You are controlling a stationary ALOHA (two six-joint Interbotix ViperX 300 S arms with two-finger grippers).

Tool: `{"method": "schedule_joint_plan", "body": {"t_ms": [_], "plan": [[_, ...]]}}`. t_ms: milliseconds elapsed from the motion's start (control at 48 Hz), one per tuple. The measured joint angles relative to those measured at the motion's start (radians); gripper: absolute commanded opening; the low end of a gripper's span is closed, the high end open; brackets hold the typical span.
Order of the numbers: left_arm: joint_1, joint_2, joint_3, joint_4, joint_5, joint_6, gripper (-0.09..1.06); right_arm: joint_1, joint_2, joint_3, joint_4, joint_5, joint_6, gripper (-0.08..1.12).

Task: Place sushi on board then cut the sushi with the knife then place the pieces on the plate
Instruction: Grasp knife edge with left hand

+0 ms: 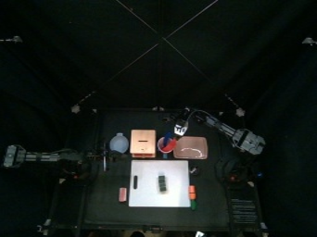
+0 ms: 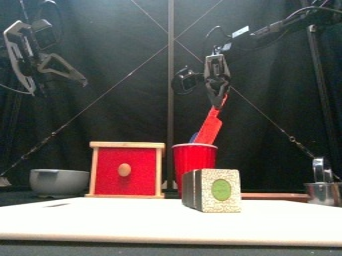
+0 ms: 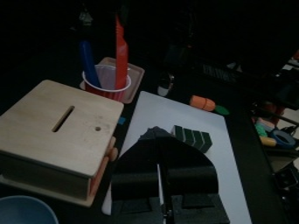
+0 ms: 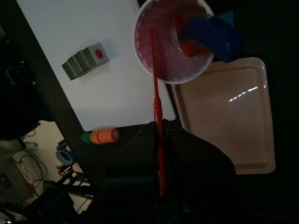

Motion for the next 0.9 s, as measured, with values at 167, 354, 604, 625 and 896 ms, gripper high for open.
{"method": "schedule_joint_plan", "body": {"t_ms": [167,354,604,625,896], "plan": [[0.0,0.002,0.0,-0.002,0.0,0.0,-0.02,-0.006,-0.058,0.015,-0.006,0.005,0.0,0.32],[0.0,0.002,-0.003,-0.002,0.0,0.0,-0.02,-0.011,-0.143,0.014,-0.009,0.005,-0.002,0.32],[-0.003,0.0,-0.037,-0.002,0.0,0.002,-0.02,0.011,-0.242,0.043,-0.011,-0.006,-0.005,0.32],[-0.005,0.002,-0.04,0.0,0.0,0.002,-0.02,0.018,-0.252,0.048,-0.011,-0.012,-0.005,0.32],[-0.028,0.0,-0.069,0.006,-0.005,0.002,-0.02,0.14,-0.419,0.216,-0.003,-0.209,-0.008,0.32]]}}
